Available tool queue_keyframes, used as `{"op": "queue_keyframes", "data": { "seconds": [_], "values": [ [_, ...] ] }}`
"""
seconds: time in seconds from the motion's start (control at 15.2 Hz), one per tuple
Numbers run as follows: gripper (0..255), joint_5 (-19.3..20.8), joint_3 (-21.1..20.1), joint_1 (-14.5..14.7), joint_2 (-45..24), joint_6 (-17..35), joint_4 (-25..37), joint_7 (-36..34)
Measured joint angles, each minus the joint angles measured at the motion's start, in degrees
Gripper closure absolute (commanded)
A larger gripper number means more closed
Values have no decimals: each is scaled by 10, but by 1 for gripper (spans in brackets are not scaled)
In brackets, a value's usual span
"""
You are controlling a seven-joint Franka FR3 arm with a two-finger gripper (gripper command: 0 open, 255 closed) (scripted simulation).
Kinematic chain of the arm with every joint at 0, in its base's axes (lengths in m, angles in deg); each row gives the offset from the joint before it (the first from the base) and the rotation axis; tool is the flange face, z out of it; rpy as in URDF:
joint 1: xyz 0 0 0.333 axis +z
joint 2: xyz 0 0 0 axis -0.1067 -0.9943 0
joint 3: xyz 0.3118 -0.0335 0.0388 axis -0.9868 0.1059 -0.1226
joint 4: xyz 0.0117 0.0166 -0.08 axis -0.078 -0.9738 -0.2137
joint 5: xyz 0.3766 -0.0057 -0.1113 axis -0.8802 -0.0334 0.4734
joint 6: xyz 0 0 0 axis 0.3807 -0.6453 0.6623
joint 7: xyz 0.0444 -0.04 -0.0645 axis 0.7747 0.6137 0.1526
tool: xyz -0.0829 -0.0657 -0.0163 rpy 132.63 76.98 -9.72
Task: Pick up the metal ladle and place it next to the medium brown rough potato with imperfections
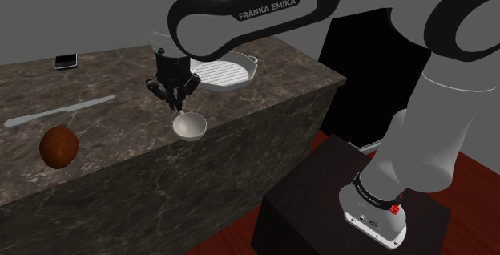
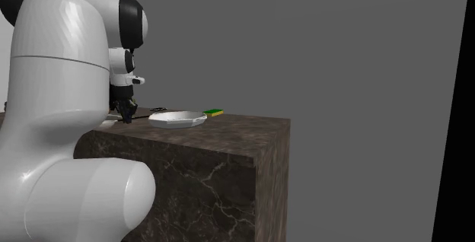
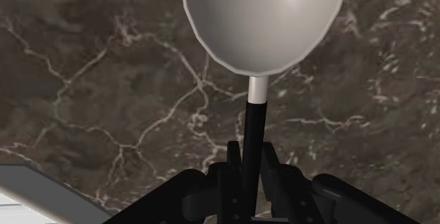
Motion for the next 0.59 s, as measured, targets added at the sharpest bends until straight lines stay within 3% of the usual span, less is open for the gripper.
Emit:
{"op": "queue_keyframes", "data": {
  "seconds": [0.07,0.13,0.59],
  "values": [
    [255,0,0,0,0,0,0,0],
    [0,0,0,0,0,0,0,0],
    [0,-1,0,0,1,-7,6,0]
  ]
}}
